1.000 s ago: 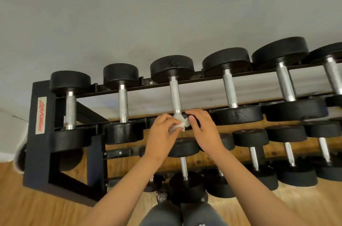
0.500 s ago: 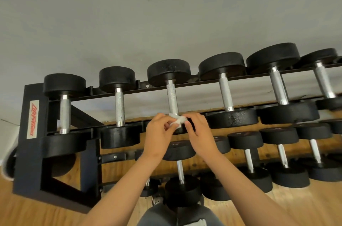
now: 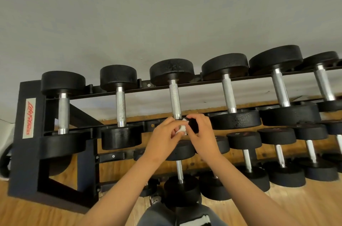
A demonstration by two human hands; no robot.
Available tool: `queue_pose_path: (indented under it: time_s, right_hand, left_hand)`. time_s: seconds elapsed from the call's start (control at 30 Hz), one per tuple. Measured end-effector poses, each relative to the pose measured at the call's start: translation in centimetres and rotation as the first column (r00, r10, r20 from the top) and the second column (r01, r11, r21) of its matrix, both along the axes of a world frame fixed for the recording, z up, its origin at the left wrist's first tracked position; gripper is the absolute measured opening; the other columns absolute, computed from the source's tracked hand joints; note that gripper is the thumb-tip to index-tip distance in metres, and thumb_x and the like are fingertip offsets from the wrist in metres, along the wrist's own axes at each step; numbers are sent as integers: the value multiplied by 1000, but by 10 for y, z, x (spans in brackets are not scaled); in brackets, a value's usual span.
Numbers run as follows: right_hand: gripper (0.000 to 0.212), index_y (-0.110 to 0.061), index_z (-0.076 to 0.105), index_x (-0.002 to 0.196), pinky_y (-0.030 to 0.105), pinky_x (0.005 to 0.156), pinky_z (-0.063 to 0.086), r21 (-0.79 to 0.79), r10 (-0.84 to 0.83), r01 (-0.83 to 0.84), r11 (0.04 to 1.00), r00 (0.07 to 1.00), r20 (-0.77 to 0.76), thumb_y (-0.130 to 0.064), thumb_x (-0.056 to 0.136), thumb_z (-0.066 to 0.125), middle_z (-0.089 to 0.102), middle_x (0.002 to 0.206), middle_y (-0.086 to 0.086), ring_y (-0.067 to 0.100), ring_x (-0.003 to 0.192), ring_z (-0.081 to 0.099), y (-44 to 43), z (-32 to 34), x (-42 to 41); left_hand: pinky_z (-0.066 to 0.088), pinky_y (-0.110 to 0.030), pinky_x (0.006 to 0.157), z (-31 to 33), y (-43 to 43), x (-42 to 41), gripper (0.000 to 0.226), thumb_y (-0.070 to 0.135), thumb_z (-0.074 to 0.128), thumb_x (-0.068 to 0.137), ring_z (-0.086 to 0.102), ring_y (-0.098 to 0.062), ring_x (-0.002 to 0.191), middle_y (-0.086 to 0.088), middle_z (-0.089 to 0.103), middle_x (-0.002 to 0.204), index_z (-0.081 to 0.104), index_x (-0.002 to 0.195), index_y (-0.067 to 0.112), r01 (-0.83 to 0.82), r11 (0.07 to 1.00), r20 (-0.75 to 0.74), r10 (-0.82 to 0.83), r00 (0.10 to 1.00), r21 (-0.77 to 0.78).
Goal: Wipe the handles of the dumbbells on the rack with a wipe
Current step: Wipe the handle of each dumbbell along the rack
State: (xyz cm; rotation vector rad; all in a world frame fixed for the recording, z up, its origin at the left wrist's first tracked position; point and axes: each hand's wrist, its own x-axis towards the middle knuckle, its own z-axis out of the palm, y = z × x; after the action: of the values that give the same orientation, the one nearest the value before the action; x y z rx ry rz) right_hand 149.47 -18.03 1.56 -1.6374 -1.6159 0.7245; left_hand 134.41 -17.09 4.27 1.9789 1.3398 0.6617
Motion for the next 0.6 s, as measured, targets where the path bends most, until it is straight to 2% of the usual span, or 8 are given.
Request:
queue_pose_path:
  time_s: [0.1,0.27,0.43,0.5,0.6]
  right_hand:
    - [28,-22,53,123,1,91,29,-17,32,-32,999,999,-21,-21,95,58,44,110,-26,-3,111,39,-3,2,2]
    - [32,-23,51,128,1,94,27,-67,61,-63,996,998,-26,-23,96,56,50,124,-12,0,119,39,-4,2,7]
    - [31,-24,51,127,2,96,26,-41,50,-52,998,998,-47,-22,96,55,49,122,-13,0,120,38,-7,3,4]
    - [31,-22,50,128,2,97,25,-47,49,-51,998,998,-44,-21,98,53,48,123,-13,0,121,38,-8,4,5]
    - [32,-22,50,130,3,98,25,-59,47,-49,997,998,-33,-23,98,53,46,124,-15,-2,121,36,-7,6,4]
  left_hand:
    - [41,-9,73,-1,0,-1,27,17,68,89,51,0,76,19,47,90,69,116,22,-53,999,56,52,997,5]
    - [45,-10,78,2,14,-2,21,14,68,89,53,3,78,11,52,101,71,110,14,-122,991,68,119,991,47]
    - [46,-11,83,-10,-23,0,21,11,65,90,54,2,89,10,56,106,71,109,17,-78,992,36,74,997,99]
    - [46,-11,82,-10,-18,0,20,11,66,89,55,1,88,10,57,104,71,108,17,-109,992,86,104,991,55]
    - [47,-13,76,-2,11,-1,18,15,69,89,55,-1,81,10,57,95,72,106,19,-243,970,155,239,959,9]
